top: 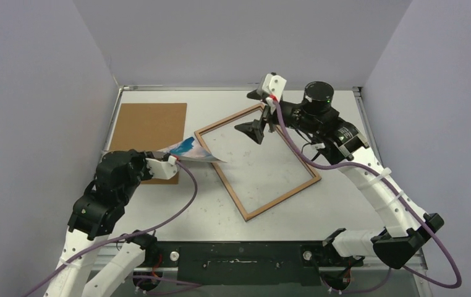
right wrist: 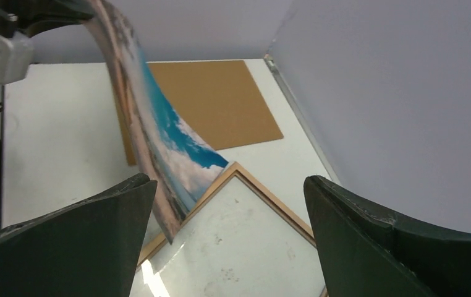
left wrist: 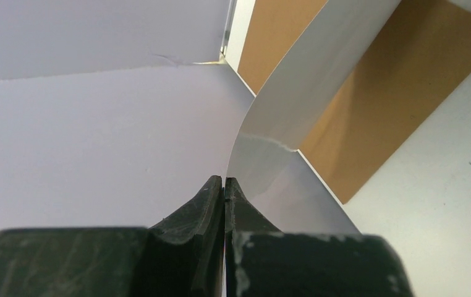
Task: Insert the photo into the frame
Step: Turn over the photo from the photo frame.
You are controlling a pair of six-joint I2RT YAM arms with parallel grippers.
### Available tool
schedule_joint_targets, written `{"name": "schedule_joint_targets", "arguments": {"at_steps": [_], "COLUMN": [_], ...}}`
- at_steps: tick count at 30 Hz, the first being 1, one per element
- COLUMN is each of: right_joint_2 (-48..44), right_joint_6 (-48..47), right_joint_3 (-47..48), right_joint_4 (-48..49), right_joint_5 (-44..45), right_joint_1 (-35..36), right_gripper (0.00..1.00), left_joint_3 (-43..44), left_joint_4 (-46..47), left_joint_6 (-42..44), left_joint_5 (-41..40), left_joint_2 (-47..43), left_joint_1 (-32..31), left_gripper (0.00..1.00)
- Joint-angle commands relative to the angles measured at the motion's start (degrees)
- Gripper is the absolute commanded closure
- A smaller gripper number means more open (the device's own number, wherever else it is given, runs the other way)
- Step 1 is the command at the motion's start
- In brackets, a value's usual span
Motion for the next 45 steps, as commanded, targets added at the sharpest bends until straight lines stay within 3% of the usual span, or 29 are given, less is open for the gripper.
{"name": "schedule_joint_targets", "arguments": {"at_steps": [1, 10, 15, 20, 31, 33, 38, 42, 45], "right_joint_2": [2.3, 7.2, 9.4, 15.5, 22.0, 22.2, 22.9, 22.0, 19.8], "right_joint_6": [-7.8, -9.7, -13.4, -12.7, -3.2, -1.7, 1.6, 3.5, 7.1], "right_joint_3": [3.6, -2.9, -5.6, -1.6, 1.4, 1.0, 0.4, -0.6, -0.8], "right_joint_4": [-11.5, -5.6, 3.2, 3.7, 11.6, 13.0, 14.4, 15.9, 16.8], "right_joint_5": [-1.5, 2.5, 1.7, -3.1, -9.4, -8.0, -2.3, 5.0, 11.6], "right_joint_1": [6.2, 16.9, 17.2, 17.3, 18.0, 18.5, 19.6, 20.4, 20.4], "right_gripper": [0.06, 0.07, 0.07, 0.1, 0.23, 0.31, 0.66, 0.87, 0.95], "left_joint_3": [0.3, 2.7, 2.1, 1.9, 1.1, 1.1, 0.9, 0.6, -0.3], "left_joint_4": [5.1, 7.6, 7.4, 7.9, 9.1, 9.2, 10.5, 13.1, 18.4], "left_joint_6": [3.2, 2.6, 4.7, 5.2, 6.0, 5.8, 5.3, 4.7, 3.6], "left_joint_5": [3.5, 5.4, 6.0, 5.9, 4.9, 4.8, 4.3, 3.6, 2.3], "left_joint_2": [-1.2, -2.0, -3.4, -3.9, -4.3, -4.3, -4.4, -4.6, -4.7], "left_joint_1": [-0.2, -0.1, -0.1, -0.1, -0.2, -0.1, -0.1, -0.1, -0.1], "left_gripper": [1.0, 1.0, 1.0, 1.0, 1.0, 1.0, 1.0, 1.0, 0.98]}}
